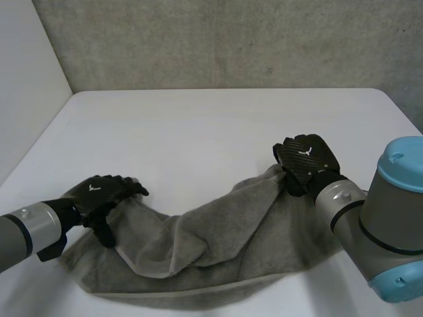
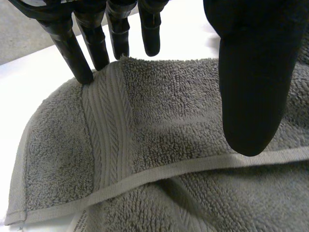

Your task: Fold the towel.

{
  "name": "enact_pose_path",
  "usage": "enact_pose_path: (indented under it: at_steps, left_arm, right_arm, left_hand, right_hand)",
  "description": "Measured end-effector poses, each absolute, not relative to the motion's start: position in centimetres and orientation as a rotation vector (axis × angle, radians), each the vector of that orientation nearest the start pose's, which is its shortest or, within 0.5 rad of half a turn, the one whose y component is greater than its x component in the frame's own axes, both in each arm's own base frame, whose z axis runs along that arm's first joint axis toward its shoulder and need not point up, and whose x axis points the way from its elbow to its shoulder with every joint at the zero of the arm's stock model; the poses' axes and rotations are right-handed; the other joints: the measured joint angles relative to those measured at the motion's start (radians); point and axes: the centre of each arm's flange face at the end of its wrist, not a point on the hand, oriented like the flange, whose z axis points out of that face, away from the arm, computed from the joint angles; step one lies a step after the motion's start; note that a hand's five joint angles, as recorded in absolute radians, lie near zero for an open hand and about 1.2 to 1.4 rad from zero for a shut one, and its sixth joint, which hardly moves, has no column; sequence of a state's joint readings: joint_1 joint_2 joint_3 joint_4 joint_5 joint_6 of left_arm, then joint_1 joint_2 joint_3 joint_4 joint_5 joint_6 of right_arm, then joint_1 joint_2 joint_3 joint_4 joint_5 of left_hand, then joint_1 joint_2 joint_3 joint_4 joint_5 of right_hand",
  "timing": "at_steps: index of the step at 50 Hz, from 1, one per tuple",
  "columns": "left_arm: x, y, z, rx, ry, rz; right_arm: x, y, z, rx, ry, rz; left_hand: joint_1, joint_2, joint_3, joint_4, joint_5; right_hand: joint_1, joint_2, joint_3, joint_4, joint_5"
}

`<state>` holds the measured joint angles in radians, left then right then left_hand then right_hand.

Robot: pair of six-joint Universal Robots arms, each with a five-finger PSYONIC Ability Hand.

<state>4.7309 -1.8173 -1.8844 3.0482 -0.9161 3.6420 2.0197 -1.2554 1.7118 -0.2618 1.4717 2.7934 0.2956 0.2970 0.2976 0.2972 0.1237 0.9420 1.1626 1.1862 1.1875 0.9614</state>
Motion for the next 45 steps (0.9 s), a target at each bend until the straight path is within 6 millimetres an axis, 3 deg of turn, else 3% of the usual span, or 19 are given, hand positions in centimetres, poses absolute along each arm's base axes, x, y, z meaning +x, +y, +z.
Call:
enact_pose_path:
  at_steps: [16, 20, 22, 27, 30, 31, 32, 33, 35, 36, 37, 38, 40, 42, 45]
  left_arm:
    - [-18.5, -25.1, 15.0, 1.230, 2.805, -1.681]
    - [-18.8, -26.0, 14.1, 1.249, 2.763, -1.717]
    - [-19.1, -26.8, 13.8, 1.270, 2.707, -1.760]
    - [-20.2, -28.8, 14.1, 1.300, 2.571, -1.851]
    - [-21.5, -31.3, 16.5, 1.272, 2.397, -1.969]
    - [-21.5, -31.3, 16.5, 1.272, 2.397, -1.969]
    - [-22.3, -32.8, 18.9, 1.223, 2.284, -2.060]
    - [-22.3, -32.8, 18.9, 1.223, 2.284, -2.060]
    - [-23.2, -34.3, 22.7, 1.134, 2.146, -2.188]
    - [-23.7, -35.2, 26.1, 1.041, 2.041, -2.301]
    - [-23.8, -35.5, 27.8, 0.992, 1.996, -2.355]
    - [-24.0, -35.9, 30.8, 0.894, 1.920, -2.457]
    - [-24.0, -36.0, 34.0, 0.785, 1.848, -2.569]
    - [-24.0, -35.9, 36.5, 0.686, 1.803, -2.667]
    - [-23.9, -35.6, 38.1, 0.589, 1.810, -2.755]
  right_arm:
    - [26.9, -25.6, 18.1, -0.982, 2.139, -1.897]
    - [27.2, -25.7, 18.1, -1.010, 2.129, -1.900]
    - [27.4, -25.8, 18.2, -1.029, 2.118, -1.912]
    - [28.1, -27.1, 19.2, -1.069, 2.067, -1.986]
    - [29.0, -28.9, 21.7, -1.072, 1.977, -2.116]
    - [29.0, -28.9, 21.7, -1.072, 1.977, -2.116]
    - [29.5, -30.4, 24.6, -1.033, 1.872, -2.254]
    - [29.5, -30.4, 24.6, -1.033, 1.872, -2.254]
    - [29.8, -31.7, 27.8, -0.961, 1.740, -2.411]
    - [29.9, -32.4, 30.5, -0.886, 1.624, -2.537]
    - [29.9, -32.6, 31.4, -0.858, 1.582, -2.579]
    - [29.8, -32.9, 33.7, -0.779, 1.471, -2.681]
    - [29.5, -33.0, 35.8, -0.695, 1.358, -2.772]
    - [29.3, -32.8, 37.2, -0.625, 1.265, -2.835]
    - [29.1, -32.5, 37.0, -0.603, 1.236, -2.846]
  left_hand:
    - [0.145, 0.141, 0.138, 0.138, 0.137]
    - [0.502, 0.490, 0.486, 0.492, 0.485]
    - [0.798, 0.797, 0.793, 0.798, 0.780]
    - [0.856, 0.903, 0.896, 0.903, 0.875]
    - [0.861, 0.915, 0.908, 0.915, 0.882]
    - [0.861, 0.915, 0.908, 0.915, 0.882]
    - [0.861, 0.918, 0.909, 0.917, 0.882]
    - [0.861, 0.918, 0.909, 0.917, 0.882]
    - [0.866, 0.918, 0.912, 0.918, 0.882]
    - [0.866, 0.919, 0.913, 0.918, 0.888]
    - [0.866, 0.919, 0.913, 0.919, 0.888]
    - [0.866, 0.919, 0.913, 0.919, 0.888]
    - [0.866, 0.919, 0.913, 0.919, 0.888]
    - [0.866, 0.919, 0.913, 0.919, 0.888]
    - [0.866, 0.919, 0.914, 0.919, 0.888]
  right_hand:
    - [0.000, 0.000, 0.000, 0.000, 0.000]
    - [0.000, 0.000, 0.000, 0.000, 0.000]
    - [0.000, 0.000, 0.000, 0.000, 0.000]
    - [0.000, 0.000, 0.000, 0.002, 0.000]
    - [0.000, 0.008, 0.000, 0.006, 0.000]
    - [0.000, 0.008, 0.000, 0.006, 0.000]
    - [0.000, 0.008, 0.002, 0.006, 0.000]
    - [0.000, 0.008, 0.002, 0.006, 0.000]
    - [0.000, 0.008, 0.003, 0.006, 0.000]
    - [0.000, 0.008, 0.003, 0.006, 0.000]
    - [0.000, 0.008, 0.003, 0.006, 0.000]
    - [0.000, 0.008, 0.003, 0.006, 0.000]
    - [0.000, 0.008, 0.003, 0.006, 0.000]
    - [0.000, 0.008, 0.003, 0.006, 0.000]
    - [0.000, 0.008, 0.003, 0.006, 0.004]
